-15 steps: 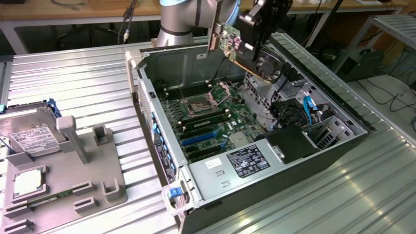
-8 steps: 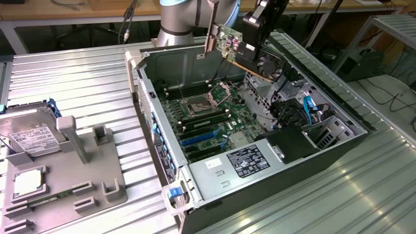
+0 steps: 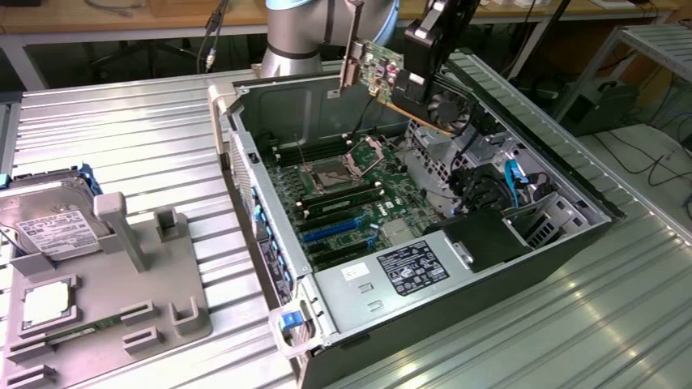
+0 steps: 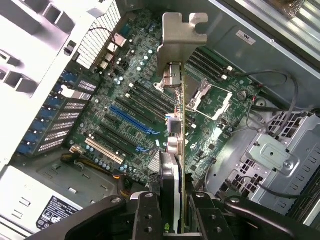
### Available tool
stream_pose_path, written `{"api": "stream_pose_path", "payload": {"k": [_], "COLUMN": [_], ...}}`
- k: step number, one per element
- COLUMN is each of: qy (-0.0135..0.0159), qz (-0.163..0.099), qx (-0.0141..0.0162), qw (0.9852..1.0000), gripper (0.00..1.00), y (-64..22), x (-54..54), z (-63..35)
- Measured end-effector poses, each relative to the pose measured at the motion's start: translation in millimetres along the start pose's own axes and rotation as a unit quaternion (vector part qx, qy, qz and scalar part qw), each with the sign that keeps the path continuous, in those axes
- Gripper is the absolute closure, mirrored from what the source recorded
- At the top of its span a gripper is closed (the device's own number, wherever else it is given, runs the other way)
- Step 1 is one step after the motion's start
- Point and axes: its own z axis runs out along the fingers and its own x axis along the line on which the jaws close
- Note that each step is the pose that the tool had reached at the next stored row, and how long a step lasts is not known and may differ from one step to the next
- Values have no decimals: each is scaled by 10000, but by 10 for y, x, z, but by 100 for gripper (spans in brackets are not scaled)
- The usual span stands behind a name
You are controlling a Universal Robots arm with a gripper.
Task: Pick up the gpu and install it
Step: 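Insert the gpu into the slot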
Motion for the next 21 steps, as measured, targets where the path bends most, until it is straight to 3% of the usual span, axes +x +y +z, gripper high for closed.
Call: {"api": "stream_pose_path", "payload": {"k": [14, 17, 21], "qy": [6, 7, 9], "qz": [-591, -723, -998], "qx": [-18, -22, -31], "qw": [9983, 9974, 9950], "gripper": [72, 72, 72], "y": [0, 0, 0], "x": [0, 0, 0], "z": [0, 0, 0]}}
